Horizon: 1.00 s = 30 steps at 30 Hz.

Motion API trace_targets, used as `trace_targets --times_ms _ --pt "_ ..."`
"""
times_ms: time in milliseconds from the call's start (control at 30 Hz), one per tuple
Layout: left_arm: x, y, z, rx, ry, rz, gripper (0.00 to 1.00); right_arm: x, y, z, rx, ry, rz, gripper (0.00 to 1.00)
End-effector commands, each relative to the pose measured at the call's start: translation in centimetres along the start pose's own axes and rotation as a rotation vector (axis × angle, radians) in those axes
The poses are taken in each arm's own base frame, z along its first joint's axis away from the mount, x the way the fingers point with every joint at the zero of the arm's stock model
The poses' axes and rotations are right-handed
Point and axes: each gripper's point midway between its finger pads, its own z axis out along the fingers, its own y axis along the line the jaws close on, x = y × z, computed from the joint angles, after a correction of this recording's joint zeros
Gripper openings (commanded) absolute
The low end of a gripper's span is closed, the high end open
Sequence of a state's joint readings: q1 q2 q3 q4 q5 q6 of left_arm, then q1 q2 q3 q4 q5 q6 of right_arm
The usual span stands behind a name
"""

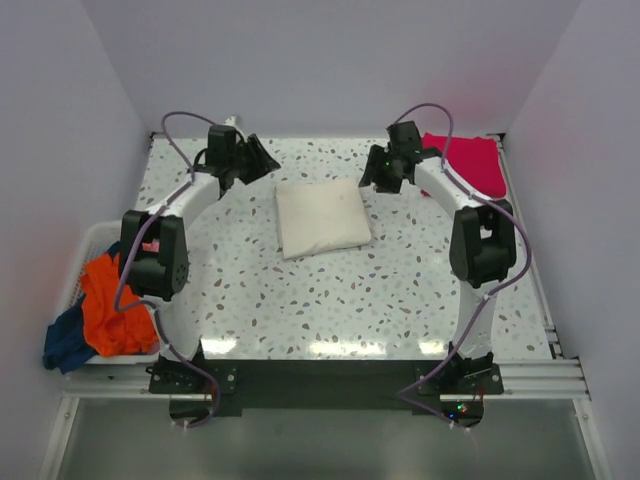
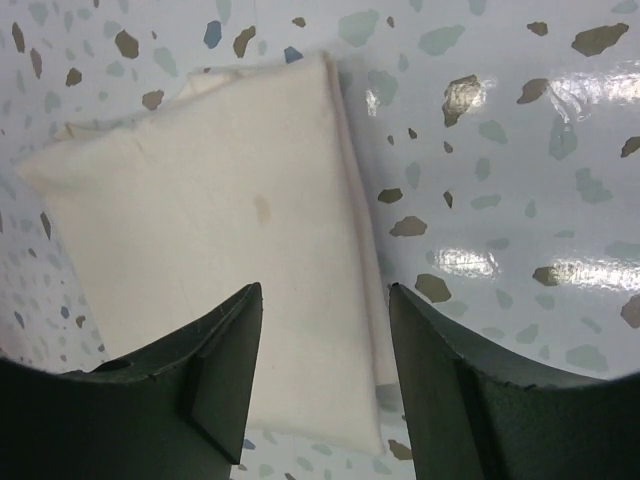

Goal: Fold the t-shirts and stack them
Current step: Fold the tshirt

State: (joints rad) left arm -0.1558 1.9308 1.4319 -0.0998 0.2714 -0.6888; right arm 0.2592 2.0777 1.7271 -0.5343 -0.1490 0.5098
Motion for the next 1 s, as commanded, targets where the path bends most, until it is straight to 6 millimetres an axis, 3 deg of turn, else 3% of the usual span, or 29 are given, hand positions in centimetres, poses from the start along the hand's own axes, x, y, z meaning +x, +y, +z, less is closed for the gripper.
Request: trace_targets --times_ms 0,167,367,400,567,733,833,967 --pt "0.5 -3.0 -2.3 0.005 -0.027 0.099 0.51 0.1 0.7 -1.1 0.041 -0.063 -0.102 0.57" --pt "6.4 -7.4 -2.2 0.078 0.060 0.183 0.40 2.3 0.2 -0.5 0.075 -0.036 -0.161 0.57" --pt "14.1 -9.9 -0.3 0.124 0.195 0.261 0.32 5.1 -0.4 0.0 0.100 0.015 -0.192 0.45" --pt "15.0 -9.7 0.0 0.115 0.209 0.264 0.31 5.6 -0.5 -0.1 0.101 0.021 -0.191 0.41" --pt "19.6 -8.0 1.4 0.085 0.287 0.278 0.28 8.9 -2.4 -0.1 0.153 0.069 -0.178 0.41" --pt "22.9 -6.1 2.4 0.043 0.356 0.297 0.27 11.8 -4.1 0.2 0.192 0.126 -0.159 0.37" --pt "23.8 -5.0 2.6 0.008 0.379 0.307 0.27 12.6 -4.2 -0.5 0.191 0.125 -0.146 0.37" --pt "24.1 -4.5 2.3 -0.019 0.391 0.319 0.27 11.9 -3.1 -2.0 0.138 0.091 -0.125 0.38"
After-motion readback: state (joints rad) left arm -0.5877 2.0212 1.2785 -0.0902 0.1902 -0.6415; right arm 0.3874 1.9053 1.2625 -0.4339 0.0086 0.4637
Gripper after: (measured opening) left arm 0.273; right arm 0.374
